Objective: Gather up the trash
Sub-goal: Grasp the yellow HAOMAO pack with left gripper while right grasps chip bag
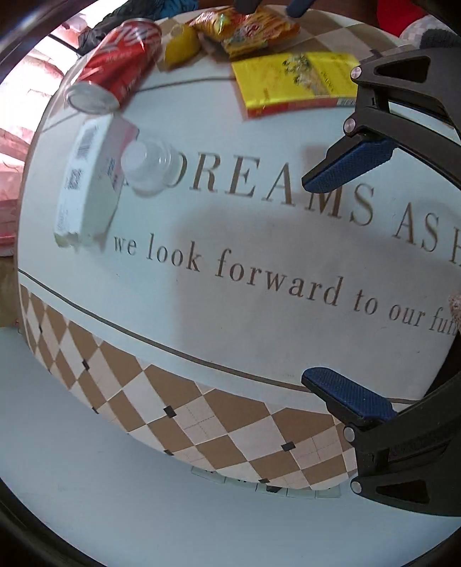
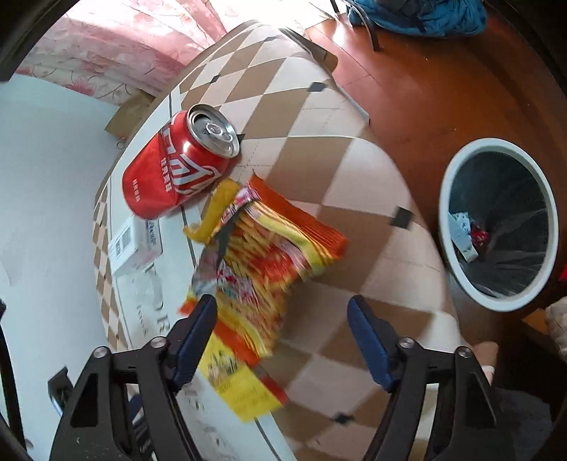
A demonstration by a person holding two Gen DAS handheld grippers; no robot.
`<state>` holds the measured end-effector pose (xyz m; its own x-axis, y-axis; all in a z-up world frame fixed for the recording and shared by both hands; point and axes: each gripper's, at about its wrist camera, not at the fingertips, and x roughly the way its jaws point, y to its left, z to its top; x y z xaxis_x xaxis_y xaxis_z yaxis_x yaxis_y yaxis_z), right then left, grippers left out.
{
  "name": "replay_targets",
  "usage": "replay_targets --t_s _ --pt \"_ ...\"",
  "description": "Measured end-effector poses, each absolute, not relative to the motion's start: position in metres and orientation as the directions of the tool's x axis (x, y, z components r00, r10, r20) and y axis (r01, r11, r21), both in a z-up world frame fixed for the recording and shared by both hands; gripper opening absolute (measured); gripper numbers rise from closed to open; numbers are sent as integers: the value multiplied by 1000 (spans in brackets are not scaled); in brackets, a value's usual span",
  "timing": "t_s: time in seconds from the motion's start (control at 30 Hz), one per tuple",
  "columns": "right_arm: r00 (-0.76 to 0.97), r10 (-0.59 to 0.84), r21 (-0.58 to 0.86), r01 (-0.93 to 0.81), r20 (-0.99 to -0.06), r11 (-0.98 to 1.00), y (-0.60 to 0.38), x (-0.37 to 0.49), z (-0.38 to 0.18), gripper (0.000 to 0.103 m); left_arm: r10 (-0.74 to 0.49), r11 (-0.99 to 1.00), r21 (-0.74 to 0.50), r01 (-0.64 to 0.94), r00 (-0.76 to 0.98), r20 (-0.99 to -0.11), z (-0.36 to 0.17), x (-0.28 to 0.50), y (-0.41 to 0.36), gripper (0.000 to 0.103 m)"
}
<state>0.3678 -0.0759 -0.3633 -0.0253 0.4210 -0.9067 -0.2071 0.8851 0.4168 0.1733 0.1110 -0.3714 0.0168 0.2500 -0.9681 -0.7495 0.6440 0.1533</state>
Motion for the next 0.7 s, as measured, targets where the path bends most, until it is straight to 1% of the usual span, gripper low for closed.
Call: replay_targets --t_s 0.03,0.07,0.1,0.13,0.17,0.23,0.3,0.37,0.47,0.57,0.63,0.7 --pt "-2 407 398 -217 -913 891 -72 367 -361 68 245 644 150 -751 16 -969 -374 173 113 101" --pt "15 409 395 -231 -913 889 -67 366 -359 60 243 643 150 -751 14 -970 -375 176 116 101" --pt "25 406 386 -260 -913 885 -60 364 -358 37 243 643 150 -751 14 -970 -376 176 116 101" --pt "30 390 368 -273 -920 889 -56 365 -358 25 240 645 147 -750 16 -971 -378 178 120 101" --pt "40 372 346 -287 -927 893 -53 363 -358 22 236 649 143 -747 18 -972 -378 180 120 101" --pt "63 349 311 -324 -935 893 -55 360 -354 13 226 666 126 -735 37 -973 -374 190 114 101" --pt "81 316 267 -361 -945 894 -64 360 -349 12 211 683 103 -723 60 -976 -369 198 107 101" --pt "100 279 218 -401 -955 890 -77 359 -343 12 174 696 53 -716 97 -980 -363 208 99 101" --pt "120 201 122 -472 -972 873 -102 352 -340 12 72 714 -57 -698 154 -985 -362 226 86 100" --pt "103 186 116 -474 -977 873 -124 350 -340 12 -13 725 -125 -678 168 -986 -371 245 72 100" --pt "93 195 131 -462 -976 877 -137 350 -340 12 -31 735 -127 -666 153 -988 -379 257 62 100" --pt "84 208 150 -447 -974 882 -143 350 -340 12 -24 747 -103 -657 128 -991 -388 266 56 98"
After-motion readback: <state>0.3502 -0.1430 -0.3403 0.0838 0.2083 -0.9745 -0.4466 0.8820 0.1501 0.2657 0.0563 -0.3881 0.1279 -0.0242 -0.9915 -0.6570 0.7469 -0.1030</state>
